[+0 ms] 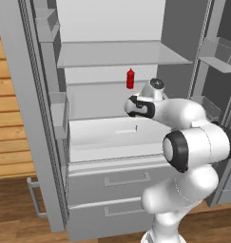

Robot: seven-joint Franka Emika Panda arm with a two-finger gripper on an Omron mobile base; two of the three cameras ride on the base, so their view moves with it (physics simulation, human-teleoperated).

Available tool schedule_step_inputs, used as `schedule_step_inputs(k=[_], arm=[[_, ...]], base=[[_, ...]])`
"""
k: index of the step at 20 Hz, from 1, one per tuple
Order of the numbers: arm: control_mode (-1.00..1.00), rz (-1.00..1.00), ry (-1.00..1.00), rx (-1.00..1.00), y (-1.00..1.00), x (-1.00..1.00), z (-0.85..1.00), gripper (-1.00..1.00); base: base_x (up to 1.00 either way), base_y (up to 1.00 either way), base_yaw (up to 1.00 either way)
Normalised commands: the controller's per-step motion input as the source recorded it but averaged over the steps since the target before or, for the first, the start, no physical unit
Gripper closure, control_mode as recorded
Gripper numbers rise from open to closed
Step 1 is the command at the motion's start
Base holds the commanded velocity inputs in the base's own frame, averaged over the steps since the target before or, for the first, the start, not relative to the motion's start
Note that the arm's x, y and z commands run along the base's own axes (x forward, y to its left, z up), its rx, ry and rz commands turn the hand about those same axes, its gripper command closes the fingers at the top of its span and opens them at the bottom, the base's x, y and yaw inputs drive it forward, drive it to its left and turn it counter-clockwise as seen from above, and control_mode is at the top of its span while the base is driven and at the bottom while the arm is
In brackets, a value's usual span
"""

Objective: Grab a lemon wedge from the fridge and one ice cube from the ice bowl, and put them in the glass of lemonade.

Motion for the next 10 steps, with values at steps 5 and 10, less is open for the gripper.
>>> schedule_step_inputs(k=[5, 10], arm=[[-1.0, 0.0, 0.21, 0.0, 0.0, -1.0, 1.0, 1.0], [-1.0, 0.0, 0.4, 0.0, 0.0, -1.0, 0.92, 1.0]], base=[[0.0, 0.0, 0.0], [0.0, 0.0, 0.0]])
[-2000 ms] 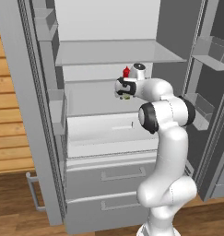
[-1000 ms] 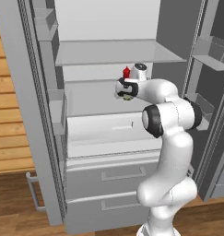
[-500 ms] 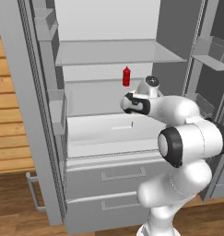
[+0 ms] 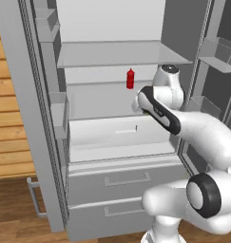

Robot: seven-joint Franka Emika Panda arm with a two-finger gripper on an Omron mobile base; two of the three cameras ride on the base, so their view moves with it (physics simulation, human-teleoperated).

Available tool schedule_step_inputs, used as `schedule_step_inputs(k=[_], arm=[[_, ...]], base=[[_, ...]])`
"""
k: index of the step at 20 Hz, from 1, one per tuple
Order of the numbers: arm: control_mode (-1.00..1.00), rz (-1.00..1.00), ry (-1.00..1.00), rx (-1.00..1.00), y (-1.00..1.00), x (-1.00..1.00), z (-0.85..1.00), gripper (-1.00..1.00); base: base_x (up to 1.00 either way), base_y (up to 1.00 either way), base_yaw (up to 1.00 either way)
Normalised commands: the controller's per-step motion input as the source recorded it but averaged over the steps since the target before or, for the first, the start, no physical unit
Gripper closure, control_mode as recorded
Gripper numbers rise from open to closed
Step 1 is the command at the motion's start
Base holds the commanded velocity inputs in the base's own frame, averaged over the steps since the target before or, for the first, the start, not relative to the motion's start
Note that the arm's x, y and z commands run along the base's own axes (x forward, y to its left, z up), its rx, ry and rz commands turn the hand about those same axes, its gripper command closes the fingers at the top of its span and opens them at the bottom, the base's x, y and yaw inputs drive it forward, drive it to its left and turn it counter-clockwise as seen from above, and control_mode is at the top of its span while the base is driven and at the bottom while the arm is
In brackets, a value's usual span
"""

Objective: Grab a lemon wedge from the fridge and one ice cube from the ice bowl, and put them in the glass of lemonade.

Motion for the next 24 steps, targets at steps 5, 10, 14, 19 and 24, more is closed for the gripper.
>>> schedule_step_inputs(k=[5, 10, 14, 19, 24], arm=[[-1.0, 0.0, 0.27, 0.0, 0.04, -1.0, 0.33, 1.0], [-1.0, 0.0, 0.0, 0.0, 0.09, -1.0, -0.02, 1.0], [-1.0, 0.0, 0.02, 0.0, 0.0, -0.56, -0.03, 1.0], [-1.0, 0.0, 0.0, 0.0, 0.0, 0.0, 0.0, 1.0], [-1.0, 0.0, 0.0, 0.0, 0.0, 0.0, 0.0, 1.0]], base=[[0.0, 0.0, 0.0], [0.0, 0.0, 0.0], [0.0, 0.0, 0.0], [0.0, 0.0, 0.0], [0.0, 0.0, 0.0]])
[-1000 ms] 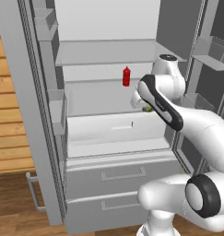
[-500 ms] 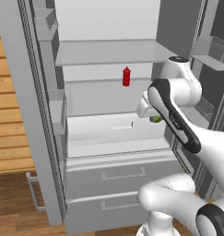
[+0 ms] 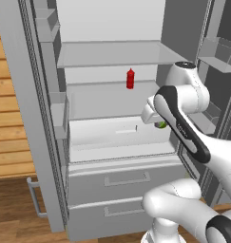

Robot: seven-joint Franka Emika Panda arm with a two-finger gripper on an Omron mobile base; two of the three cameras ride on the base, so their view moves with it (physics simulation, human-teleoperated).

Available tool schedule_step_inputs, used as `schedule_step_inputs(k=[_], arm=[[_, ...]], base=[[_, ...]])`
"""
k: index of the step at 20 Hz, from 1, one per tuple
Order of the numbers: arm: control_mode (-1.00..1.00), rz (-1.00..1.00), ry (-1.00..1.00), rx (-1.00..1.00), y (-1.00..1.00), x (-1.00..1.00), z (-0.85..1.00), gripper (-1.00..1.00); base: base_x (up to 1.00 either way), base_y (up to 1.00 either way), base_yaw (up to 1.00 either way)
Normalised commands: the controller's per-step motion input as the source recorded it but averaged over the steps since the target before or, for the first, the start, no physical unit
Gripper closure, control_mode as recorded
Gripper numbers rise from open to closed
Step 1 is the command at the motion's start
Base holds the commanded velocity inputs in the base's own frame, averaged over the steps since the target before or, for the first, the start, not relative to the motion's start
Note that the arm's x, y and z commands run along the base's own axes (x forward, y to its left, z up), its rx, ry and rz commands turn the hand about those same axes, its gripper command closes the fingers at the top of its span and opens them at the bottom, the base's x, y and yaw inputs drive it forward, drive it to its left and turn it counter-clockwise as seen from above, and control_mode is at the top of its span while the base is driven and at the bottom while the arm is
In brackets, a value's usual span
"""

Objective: Grab a lemon wedge from the fridge and one ice cube from the ice bowl, and put them in the glass of lemonade.

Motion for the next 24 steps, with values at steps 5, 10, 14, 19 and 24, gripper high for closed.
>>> schedule_step_inputs(k=[5, 10, 14, 19, 24], arm=[[-1.0, -0.04, -0.04, 0.0, 0.0, -0.46, 0.0, 1.0], [-1.0, -0.16, -0.14, 0.0, 0.0, -1.0, 0.0, 1.0], [-1.0, -0.18, -0.04, 0.0, -0.06, -0.52, 0.0, 1.0], [-1.0, -0.11, 0.14, 0.03, -0.12, 0.4, -0.02, 1.0], [-1.0, -0.12, 0.28, 0.11, -0.36, 0.39, 0.0, 1.0]], base=[[0.0, 0.0, 0.0], [0.0, 0.0, 0.0], [0.0, 0.0, 0.0], [0.0, 0.0, 0.0], [0.0, 0.0, 0.0]])
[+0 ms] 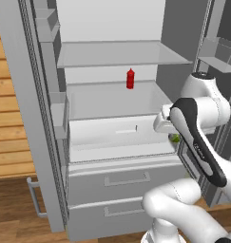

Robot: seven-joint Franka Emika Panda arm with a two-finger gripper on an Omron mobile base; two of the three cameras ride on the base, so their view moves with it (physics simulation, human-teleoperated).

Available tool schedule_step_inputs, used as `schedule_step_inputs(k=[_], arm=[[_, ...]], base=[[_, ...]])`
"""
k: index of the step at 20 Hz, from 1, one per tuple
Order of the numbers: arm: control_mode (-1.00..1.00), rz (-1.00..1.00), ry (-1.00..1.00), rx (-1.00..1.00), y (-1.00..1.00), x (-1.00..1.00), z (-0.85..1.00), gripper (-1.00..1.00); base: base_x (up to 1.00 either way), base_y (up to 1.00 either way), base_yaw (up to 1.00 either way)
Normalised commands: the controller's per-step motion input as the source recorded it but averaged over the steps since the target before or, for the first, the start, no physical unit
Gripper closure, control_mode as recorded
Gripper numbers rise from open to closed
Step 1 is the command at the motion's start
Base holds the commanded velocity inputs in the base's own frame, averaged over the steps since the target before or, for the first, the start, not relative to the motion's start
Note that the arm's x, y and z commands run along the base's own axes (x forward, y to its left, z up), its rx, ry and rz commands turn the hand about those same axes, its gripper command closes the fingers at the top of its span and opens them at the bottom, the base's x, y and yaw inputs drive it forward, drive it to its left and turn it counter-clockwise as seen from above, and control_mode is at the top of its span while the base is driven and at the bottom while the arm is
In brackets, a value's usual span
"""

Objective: Grab a lemon wedge from the fridge and one ice cube from the ice bowl, and put them in the glass of lemonade.

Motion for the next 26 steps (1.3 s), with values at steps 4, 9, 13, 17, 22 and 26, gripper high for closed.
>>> schedule_step_inputs(k=[4, 9, 13, 17, 22, 26], arm=[[-1.0, -0.13, 0.07, 0.08, -0.23, -0.12, -0.03, 1.0], [-1.0, -0.09, 0.0, 0.01, -0.02, -0.4, 0.0, 1.0], [-1.0, -0.03, -0.03, 0.0, 0.03, -0.51, 0.0, 1.0], [-1.0, -0.05, -0.1, -0.03, 0.44, -0.55, 0.0, 1.0], [-1.0, -0.02, -0.02, -0.03, 0.2, -0.09, 0.05, 1.0], [-1.0, 0.0, -0.01, 0.0, 0.0, -0.19, 0.13, 1.0]], base=[[0.0, 0.0, 0.0], [0.0, 0.0, 0.0], [0.0, 0.0, 0.0], [0.0, 0.0, 0.0], [0.0, 0.0, 0.0], [0.0, 0.0, 0.0]])
